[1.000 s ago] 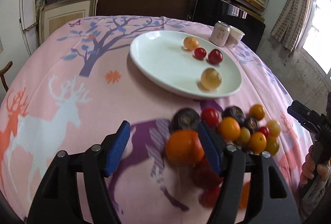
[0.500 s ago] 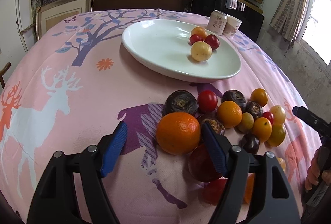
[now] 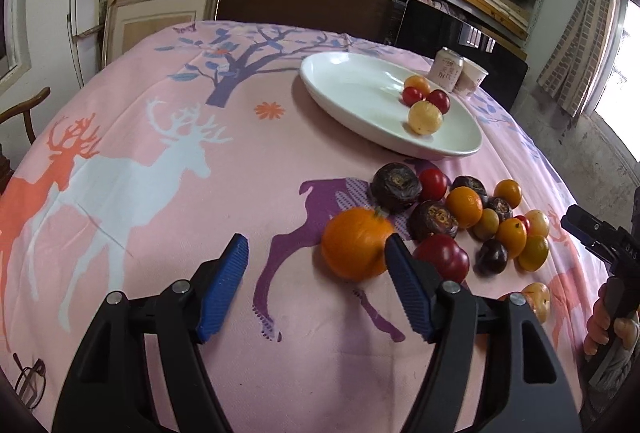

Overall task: Organize fruits
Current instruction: 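Grasp the mandarin with the left gripper while the right grasps a pale yellow pear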

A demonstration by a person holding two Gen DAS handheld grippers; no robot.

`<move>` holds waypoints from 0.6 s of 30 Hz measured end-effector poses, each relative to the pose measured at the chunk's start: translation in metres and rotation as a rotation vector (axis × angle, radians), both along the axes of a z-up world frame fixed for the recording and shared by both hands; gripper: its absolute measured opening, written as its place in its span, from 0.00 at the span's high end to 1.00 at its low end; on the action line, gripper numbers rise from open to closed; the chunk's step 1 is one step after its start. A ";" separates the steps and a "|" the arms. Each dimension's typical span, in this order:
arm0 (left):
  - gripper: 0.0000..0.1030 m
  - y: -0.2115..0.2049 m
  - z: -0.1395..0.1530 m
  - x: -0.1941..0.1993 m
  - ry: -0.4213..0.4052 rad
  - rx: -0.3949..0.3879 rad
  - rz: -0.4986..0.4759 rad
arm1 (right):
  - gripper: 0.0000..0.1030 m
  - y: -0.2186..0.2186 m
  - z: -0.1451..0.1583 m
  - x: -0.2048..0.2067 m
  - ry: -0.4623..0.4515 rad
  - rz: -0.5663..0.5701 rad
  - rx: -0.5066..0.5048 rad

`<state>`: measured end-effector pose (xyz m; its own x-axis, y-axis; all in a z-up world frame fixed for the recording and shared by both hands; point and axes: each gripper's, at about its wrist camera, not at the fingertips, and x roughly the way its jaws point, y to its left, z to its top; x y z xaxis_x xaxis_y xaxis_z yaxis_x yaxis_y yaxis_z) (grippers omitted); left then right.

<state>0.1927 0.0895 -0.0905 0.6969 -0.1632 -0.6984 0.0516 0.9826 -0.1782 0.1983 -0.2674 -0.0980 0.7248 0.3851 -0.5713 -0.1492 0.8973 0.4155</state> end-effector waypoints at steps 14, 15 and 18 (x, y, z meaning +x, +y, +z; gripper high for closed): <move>0.47 -0.027 -0.010 0.005 0.038 0.075 -0.102 | 0.26 -0.002 -0.001 0.001 0.003 -0.008 -0.017; 0.47 -0.030 -0.013 0.008 0.052 0.081 -0.115 | 0.26 -0.002 -0.002 0.002 0.006 -0.009 -0.023; 0.49 -0.035 -0.016 0.014 0.063 0.104 -0.120 | 0.26 0.000 -0.004 0.004 0.019 -0.012 -0.038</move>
